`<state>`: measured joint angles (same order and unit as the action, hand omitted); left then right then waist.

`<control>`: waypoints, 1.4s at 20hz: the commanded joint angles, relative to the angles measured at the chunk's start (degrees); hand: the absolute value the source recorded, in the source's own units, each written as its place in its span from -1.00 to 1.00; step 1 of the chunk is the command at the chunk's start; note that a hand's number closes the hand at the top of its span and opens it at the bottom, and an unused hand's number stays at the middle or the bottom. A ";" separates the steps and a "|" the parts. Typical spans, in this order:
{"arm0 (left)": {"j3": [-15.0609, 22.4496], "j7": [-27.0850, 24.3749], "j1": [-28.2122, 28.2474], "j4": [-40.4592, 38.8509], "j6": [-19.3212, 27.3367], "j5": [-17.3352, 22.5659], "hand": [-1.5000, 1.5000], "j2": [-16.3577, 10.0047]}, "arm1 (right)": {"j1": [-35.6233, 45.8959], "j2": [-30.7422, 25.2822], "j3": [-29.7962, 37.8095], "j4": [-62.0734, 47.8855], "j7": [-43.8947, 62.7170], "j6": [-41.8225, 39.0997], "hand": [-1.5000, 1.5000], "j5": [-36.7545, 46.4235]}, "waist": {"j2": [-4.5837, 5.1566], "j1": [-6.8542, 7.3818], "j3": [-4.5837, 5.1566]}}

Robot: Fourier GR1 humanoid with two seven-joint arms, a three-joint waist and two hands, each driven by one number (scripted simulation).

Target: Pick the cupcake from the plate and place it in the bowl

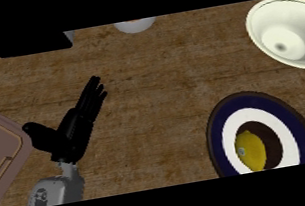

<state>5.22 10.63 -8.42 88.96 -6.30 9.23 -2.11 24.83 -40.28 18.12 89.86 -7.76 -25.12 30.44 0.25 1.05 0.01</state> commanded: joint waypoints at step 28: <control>0.83 0.24 0.40 1.94 -0.89 0.33 0.00 0.29 | 29.94 5.85 7.64 -70.94 -23.09 20.06 -1.00 5.35 | 1.05 1.83 -0.38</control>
<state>7.07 10.43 -8.10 90.33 -6.55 8.57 -0.97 54.60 -34.33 18.65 21.30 -26.12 -3.11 43.29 1.35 3.26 -0.26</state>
